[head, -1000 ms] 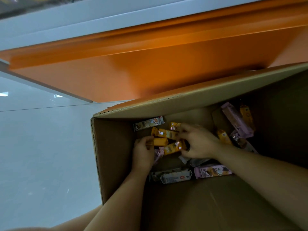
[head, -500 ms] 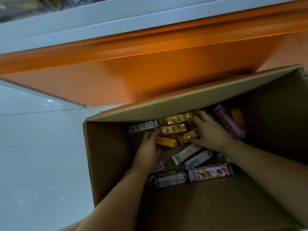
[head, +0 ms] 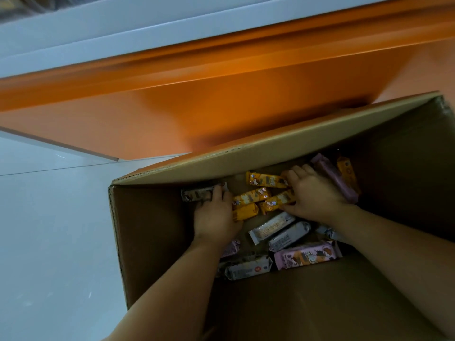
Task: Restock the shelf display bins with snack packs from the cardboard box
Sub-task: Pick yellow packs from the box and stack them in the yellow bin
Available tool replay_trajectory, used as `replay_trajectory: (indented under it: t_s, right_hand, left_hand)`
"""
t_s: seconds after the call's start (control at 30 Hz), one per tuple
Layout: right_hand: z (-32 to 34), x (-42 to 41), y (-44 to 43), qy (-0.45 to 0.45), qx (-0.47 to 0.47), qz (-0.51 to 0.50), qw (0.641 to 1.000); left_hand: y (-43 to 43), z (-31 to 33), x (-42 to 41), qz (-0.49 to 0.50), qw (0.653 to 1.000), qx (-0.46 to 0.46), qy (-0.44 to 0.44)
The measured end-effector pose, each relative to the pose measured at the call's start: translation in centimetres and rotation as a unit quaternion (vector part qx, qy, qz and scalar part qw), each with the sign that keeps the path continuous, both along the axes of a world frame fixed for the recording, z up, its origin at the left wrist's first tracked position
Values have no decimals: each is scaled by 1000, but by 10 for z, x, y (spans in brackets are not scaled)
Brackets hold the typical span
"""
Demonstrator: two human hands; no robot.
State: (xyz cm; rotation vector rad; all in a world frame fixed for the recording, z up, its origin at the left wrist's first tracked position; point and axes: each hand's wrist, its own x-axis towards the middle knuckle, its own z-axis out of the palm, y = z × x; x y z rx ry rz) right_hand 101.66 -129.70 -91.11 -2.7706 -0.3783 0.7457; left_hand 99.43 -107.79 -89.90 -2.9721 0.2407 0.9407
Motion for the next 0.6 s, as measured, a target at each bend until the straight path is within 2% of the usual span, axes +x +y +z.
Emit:
replay_trajectory:
  t_s: [0.2,0.37,0.6]
  right_hand:
    - [1,2,-3,-15,-12,1,1000]
    - [-3,3,-3,25,-29,41,998]
    - [1,-1,-5,9,-14,16,1000]
  left_hand:
    - [6,-2,-17,67,997,29,-12]
    - [4,-7,-18,-10,999,-43,-6]
    - [0,-12,-10,53,996,-67,20]
